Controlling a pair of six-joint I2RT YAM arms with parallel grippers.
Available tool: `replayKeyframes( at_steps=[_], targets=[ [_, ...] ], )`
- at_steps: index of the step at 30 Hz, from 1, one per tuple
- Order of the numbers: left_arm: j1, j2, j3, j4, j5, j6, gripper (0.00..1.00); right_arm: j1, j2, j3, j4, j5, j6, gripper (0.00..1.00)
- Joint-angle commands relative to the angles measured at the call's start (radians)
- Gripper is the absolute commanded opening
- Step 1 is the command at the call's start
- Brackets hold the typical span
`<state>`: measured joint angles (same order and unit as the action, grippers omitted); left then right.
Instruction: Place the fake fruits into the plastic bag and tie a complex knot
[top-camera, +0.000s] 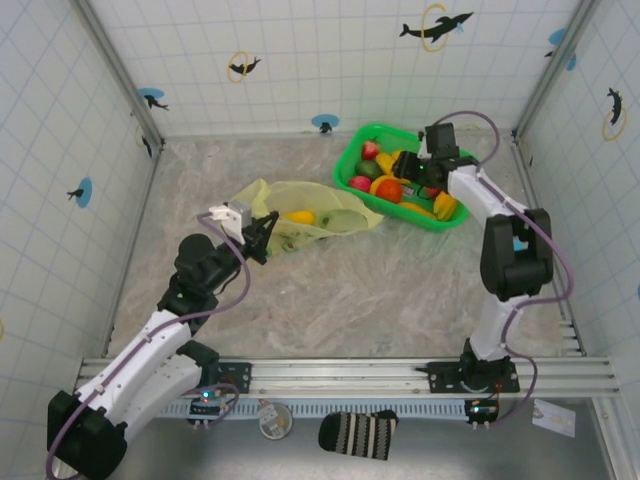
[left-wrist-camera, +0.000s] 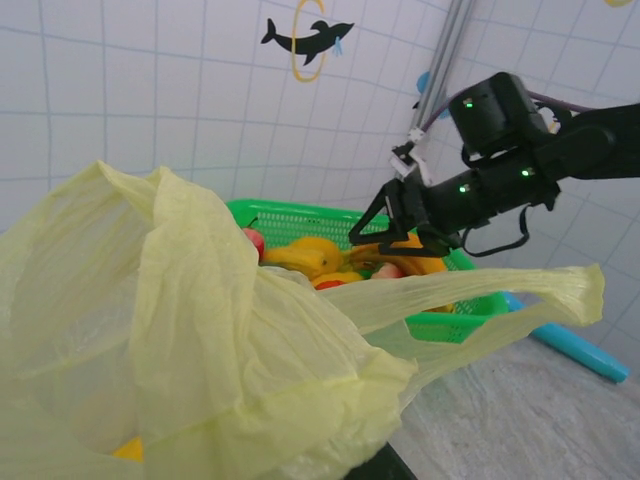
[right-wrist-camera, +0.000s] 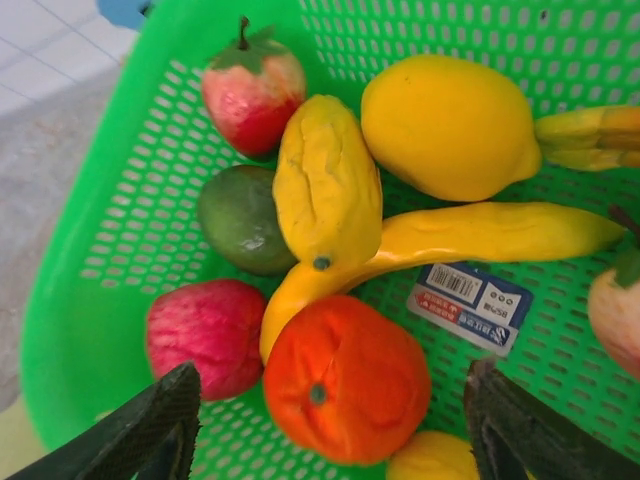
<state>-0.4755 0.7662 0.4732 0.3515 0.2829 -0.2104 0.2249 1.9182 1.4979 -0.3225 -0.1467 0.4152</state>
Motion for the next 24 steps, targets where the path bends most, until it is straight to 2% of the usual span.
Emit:
replayKeyframes(
  at_steps=[1, 5, 7, 13, 19, 24],
  targets=[
    [0.011, -0.013, -0.001, -0.001, -0.014, 0.014, 0.0, 0.035, 0.101, 0.151, -0.117, 0.03, -0.031, 0.75],
    [0.013, -0.028, -0.002, -0.008, -0.025, 0.022, 0.0, 0.065, 0.24, 0.298, -0.253, 0.076, -0.056, 0.78],
    [0.014, -0.031, -0.001, -0.008, -0.025, 0.024, 0.0, 0.075, 0.268, 0.296, -0.264, 0.072, -0.06, 0.79],
    [0.014, -0.047, -0.001, -0.009, -0.027, 0.027, 0.0, 0.104, 0.253, 0.185, -0.225, 0.111, -0.054, 0.79],
    [0.014, -0.062, 0.0, -0.019, -0.049, 0.035, 0.0, 0.109, 0.176, 0.018, -0.151, 0.114, -0.031, 0.68],
    [0.015, -0.075, -0.001, -0.023, -0.085, 0.036, 0.0, 0.117, 0.043, -0.17, -0.058, 0.094, 0.033, 0.59]
  ],
)
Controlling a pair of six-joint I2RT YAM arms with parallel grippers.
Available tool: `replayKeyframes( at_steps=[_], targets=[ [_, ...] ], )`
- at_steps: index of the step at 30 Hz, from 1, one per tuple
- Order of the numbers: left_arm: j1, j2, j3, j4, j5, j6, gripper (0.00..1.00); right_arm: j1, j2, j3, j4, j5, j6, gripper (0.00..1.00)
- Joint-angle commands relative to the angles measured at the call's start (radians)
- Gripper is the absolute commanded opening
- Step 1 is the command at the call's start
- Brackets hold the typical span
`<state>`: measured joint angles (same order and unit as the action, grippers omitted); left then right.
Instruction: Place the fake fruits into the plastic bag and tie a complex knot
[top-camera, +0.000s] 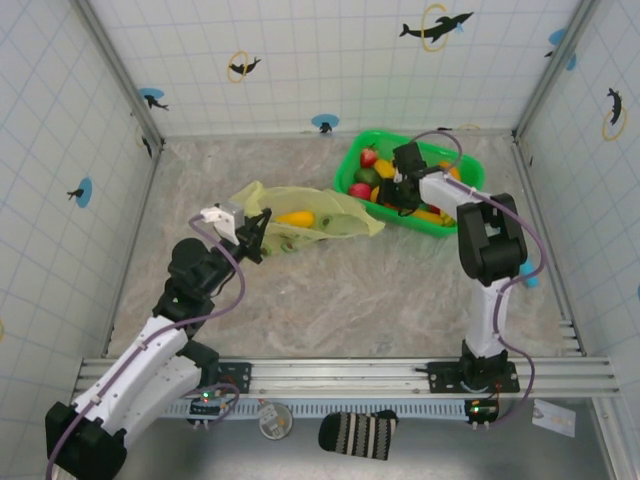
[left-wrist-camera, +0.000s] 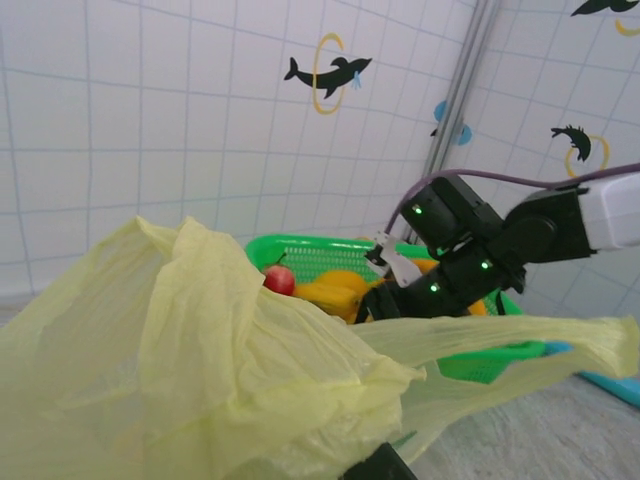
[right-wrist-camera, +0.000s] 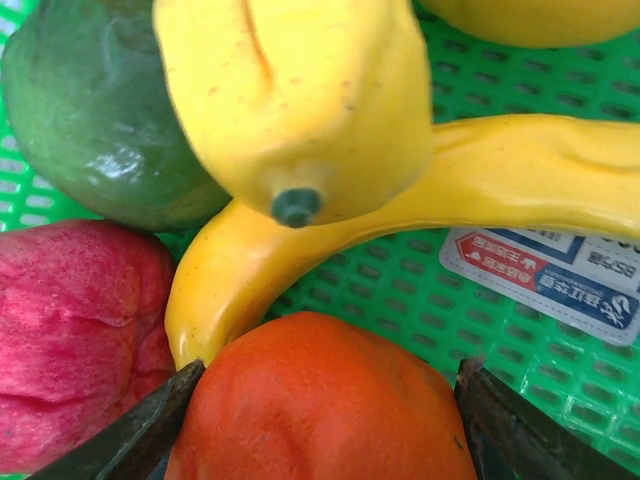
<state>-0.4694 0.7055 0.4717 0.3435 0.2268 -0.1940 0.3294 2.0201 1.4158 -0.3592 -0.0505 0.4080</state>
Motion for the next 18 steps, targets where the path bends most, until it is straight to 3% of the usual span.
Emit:
replayKeyframes(
  at_steps=[1, 12, 18],
  targets=[
    [0.009, -0.015, -0.001, -0.015, -0.027, 0.019, 0.0, 0.015, -0.092, -0.132, 0.007, -0.009, 0.065, 0.58],
    [0.009, -0.043, -0.011, -0.014, -0.037, 0.012, 0.0, 0.067, -0.434, -0.542, 0.204, -0.047, 0.291, 0.58],
    [0.008, -0.051, -0.015, -0.008, -0.023, 0.005, 0.0, 0.068, -0.574, -0.479, 0.132, -0.021, 0.233, 0.58]
  ],
)
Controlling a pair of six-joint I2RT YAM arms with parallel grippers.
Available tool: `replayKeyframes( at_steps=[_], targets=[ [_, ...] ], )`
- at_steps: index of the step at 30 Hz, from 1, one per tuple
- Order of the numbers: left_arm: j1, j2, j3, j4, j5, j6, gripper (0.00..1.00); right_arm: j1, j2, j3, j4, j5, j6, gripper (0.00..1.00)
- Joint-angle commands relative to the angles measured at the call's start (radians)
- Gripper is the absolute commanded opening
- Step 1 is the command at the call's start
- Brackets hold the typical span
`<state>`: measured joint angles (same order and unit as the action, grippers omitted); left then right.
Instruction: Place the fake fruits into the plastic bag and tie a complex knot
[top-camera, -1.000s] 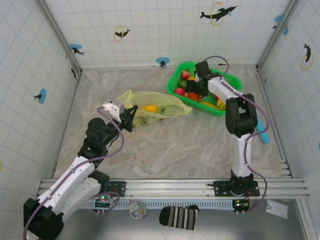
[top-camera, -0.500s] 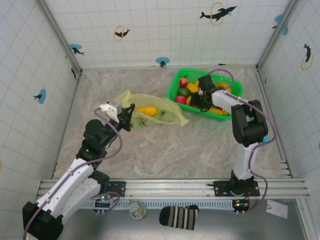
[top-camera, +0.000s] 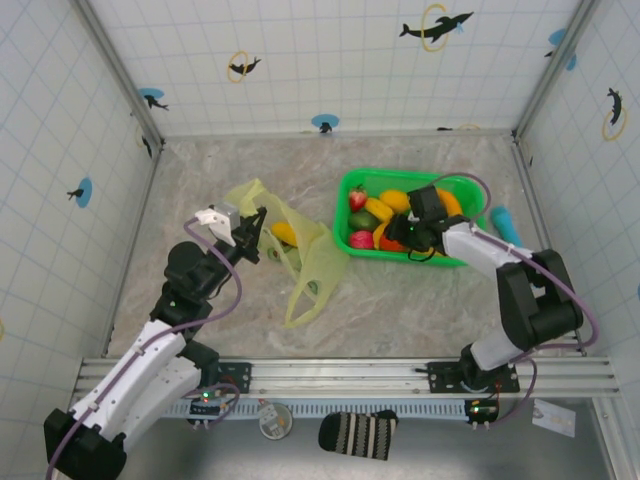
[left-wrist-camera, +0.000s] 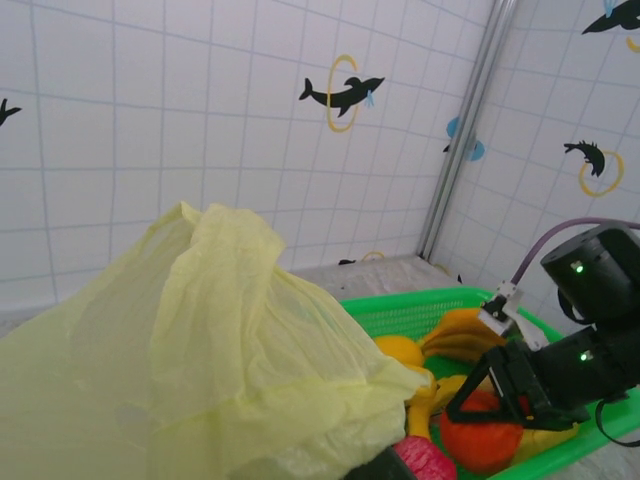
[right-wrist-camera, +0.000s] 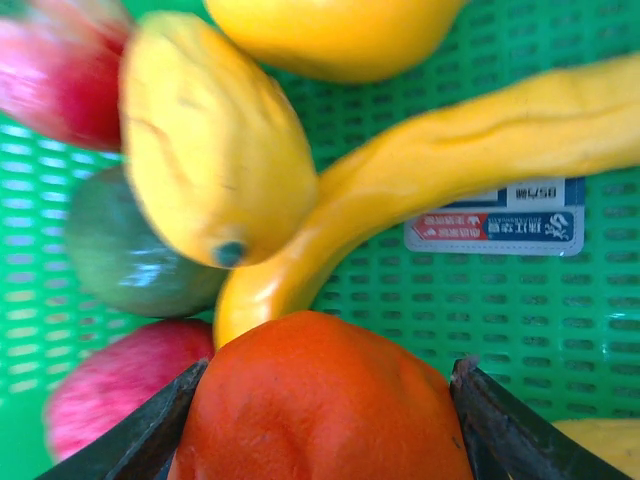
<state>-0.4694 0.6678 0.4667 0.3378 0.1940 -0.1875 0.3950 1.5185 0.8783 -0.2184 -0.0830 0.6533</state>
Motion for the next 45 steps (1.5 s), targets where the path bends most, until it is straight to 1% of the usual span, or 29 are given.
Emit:
replayKeyframes(
  at_steps=[1, 3, 6, 11, 14, 18, 20, 22, 24, 26, 30, 33, 34, 38, 41, 45],
  targets=[
    [0.008, -0.015, -0.01, -0.002, 0.012, -0.004, 0.0, 0.003, -0.087, 0.081, -0.027, 0.017, -0.023, 0.58],
    [0.008, -0.02, -0.011, -0.003, 0.015, -0.004, 0.0, 0.003, -0.112, 0.112, -0.055, 0.015, -0.042, 0.58],
    [0.006, -0.025, -0.01, -0.014, 0.016, -0.005, 0.0, 0.016, -0.159, 0.134, -0.051, -0.011, -0.069, 0.58],
    [-0.012, -0.037, 0.024, -0.071, 0.017, -0.02, 0.0, 0.104, -0.232, 0.199, -0.034, -0.023, -0.103, 0.58],
    [-0.014, -0.045, 0.069, -0.132, 0.028, -0.036, 0.0, 0.191, -0.257, 0.235, -0.015, -0.03, -0.097, 0.58],
    [-0.014, -0.05, 0.144, -0.233, 0.073, -0.068, 0.0, 0.347, -0.25, 0.276, 0.064, -0.056, -0.083, 0.58],
    [-0.014, -0.052, 0.175, -0.271, 0.093, -0.073, 0.0, 0.43, -0.223, 0.308, 0.081, -0.043, -0.086, 0.58],
    [-0.014, -0.058, 0.2, -0.304, 0.109, -0.112, 0.0, 0.511, -0.181, 0.345, 0.079, -0.014, -0.097, 0.58],
    [-0.014, -0.065, 0.224, -0.335, 0.116, -0.115, 0.0, 0.575, -0.136, 0.374, 0.076, -0.001, -0.115, 0.58],
    [-0.014, -0.076, 0.235, -0.363, 0.124, -0.11, 0.0, 0.619, -0.097, 0.398, 0.059, 0.04, -0.127, 0.58],
    [-0.014, -0.106, 0.215, -0.397, 0.152, -0.09, 0.0, 0.636, -0.035, 0.413, 0.076, 0.064, -0.126, 0.58],
    [-0.014, -0.138, 0.181, -0.399, 0.177, -0.09, 0.0, 0.631, 0.023, 0.452, 0.047, 0.091, -0.138, 0.58],
    [-0.014, -0.146, 0.172, -0.401, 0.189, -0.052, 0.0, 0.624, 0.039, 0.46, 0.044, 0.095, -0.14, 0.58],
    [-0.015, -0.173, 0.162, -0.418, 0.233, -0.008, 0.0, 0.598, 0.075, 0.456, 0.05, 0.077, -0.123, 0.58],
    [-0.02, -0.178, 0.159, -0.429, 0.239, 0.028, 0.0, 0.606, 0.117, 0.47, 0.027, 0.086, -0.142, 0.58],
    [-0.024, -0.163, 0.176, -0.442, 0.207, 0.07, 0.0, 0.643, 0.193, 0.544, -0.029, 0.108, -0.178, 0.59]
  ],
)
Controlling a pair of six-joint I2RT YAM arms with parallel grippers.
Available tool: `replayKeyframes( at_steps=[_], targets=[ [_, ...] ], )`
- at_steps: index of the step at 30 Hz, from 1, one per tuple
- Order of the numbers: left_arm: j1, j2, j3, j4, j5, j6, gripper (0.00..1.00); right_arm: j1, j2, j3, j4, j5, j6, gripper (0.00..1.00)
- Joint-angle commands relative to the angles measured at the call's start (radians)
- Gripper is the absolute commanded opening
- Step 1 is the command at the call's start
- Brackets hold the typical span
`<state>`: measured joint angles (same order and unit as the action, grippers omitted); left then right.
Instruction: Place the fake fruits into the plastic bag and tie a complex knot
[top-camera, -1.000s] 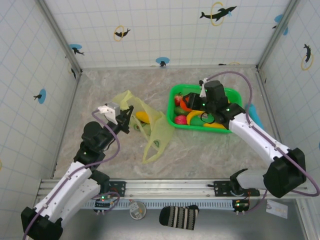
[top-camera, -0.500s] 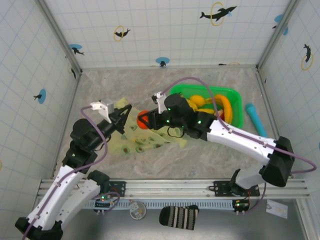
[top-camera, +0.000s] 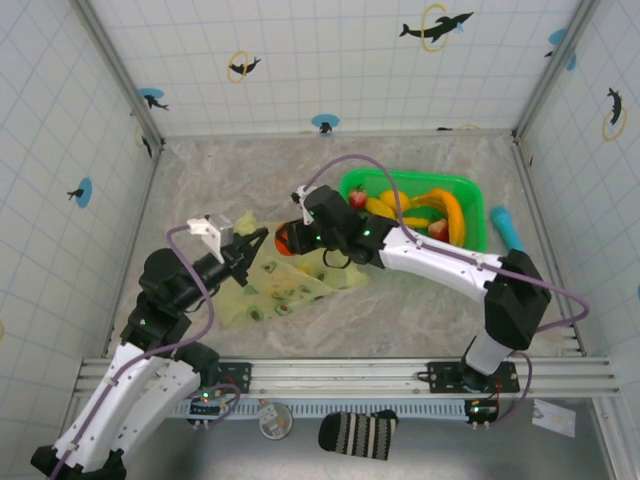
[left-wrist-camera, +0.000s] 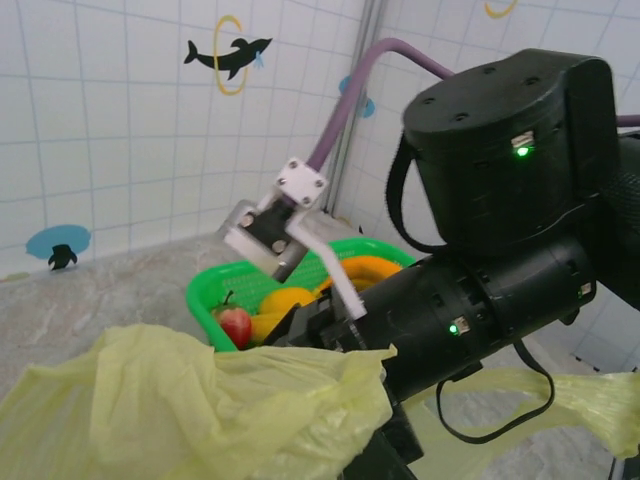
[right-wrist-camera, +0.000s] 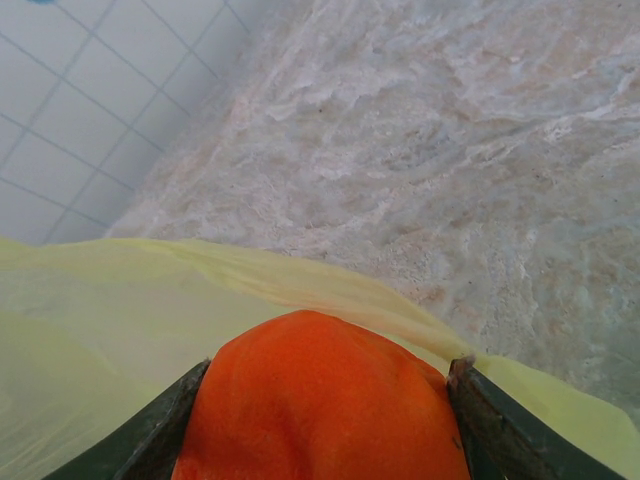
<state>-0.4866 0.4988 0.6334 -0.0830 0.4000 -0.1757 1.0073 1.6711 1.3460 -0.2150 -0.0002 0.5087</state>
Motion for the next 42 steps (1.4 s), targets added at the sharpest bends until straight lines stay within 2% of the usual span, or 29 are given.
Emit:
replayKeyframes(
  at_steps=[1, 3, 5, 8, 10, 13, 17, 21, 27, 31, 35, 39, 42],
  targets=[
    [-0.009, 0.01, 0.016, -0.024, -0.008, 0.067, 0.0, 0.04, 0.061, 0.098, -0.045, 0.038, -0.039, 0.59],
    [-0.013, 0.016, 0.034, -0.024, -0.021, 0.085, 0.0, 0.05, 0.102, 0.133, -0.068, 0.058, -0.04, 0.6],
    [-0.017, 0.024, 0.051, -0.029, -0.027, 0.097, 0.0, 0.048, 0.134, 0.149, -0.067, 0.078, -0.023, 0.64],
    [-0.026, 0.035, 0.072, -0.035, -0.033, 0.112, 0.0, 0.048, 0.182, 0.184, -0.072, 0.091, -0.016, 0.76],
    [-0.027, 0.035, 0.079, -0.041, -0.044, 0.119, 0.0, 0.05, 0.21, 0.223, -0.104, 0.128, -0.025, 0.86],
    [-0.032, 0.031, 0.088, -0.057, -0.064, 0.129, 0.0, 0.04, 0.219, 0.261, -0.154, 0.215, -0.064, 0.94],
    [-0.04, 0.037, 0.109, -0.079, -0.139, 0.152, 0.0, 0.004, 0.22, 0.294, -0.217, 0.251, -0.099, 0.94],
    [-0.056, 0.066, 0.149, -0.089, -0.217, 0.189, 0.0, -0.022, 0.245, 0.339, -0.329, 0.413, -0.185, 0.91],
    [-0.071, 0.093, 0.184, -0.096, -0.282, 0.222, 0.0, -0.126, 0.249, 0.347, -0.324, 0.485, -0.248, 0.89],
    [-0.071, 0.098, 0.148, -0.094, -0.257, 0.198, 0.0, -0.154, 0.22, 0.353, -0.253, 0.393, -0.285, 0.89],
    [-0.071, 0.104, 0.114, -0.054, -0.241, 0.139, 0.0, -0.153, 0.181, 0.355, -0.19, 0.145, -0.326, 0.91],
    [-0.071, 0.151, 0.146, -0.034, -0.22, 0.086, 0.0, -0.162, 0.151, 0.349, -0.154, -0.08, -0.287, 0.91],
    [-0.071, 0.197, 0.188, -0.028, -0.218, 0.049, 0.0, -0.162, 0.108, 0.313, -0.104, -0.159, -0.236, 0.89]
  ],
)
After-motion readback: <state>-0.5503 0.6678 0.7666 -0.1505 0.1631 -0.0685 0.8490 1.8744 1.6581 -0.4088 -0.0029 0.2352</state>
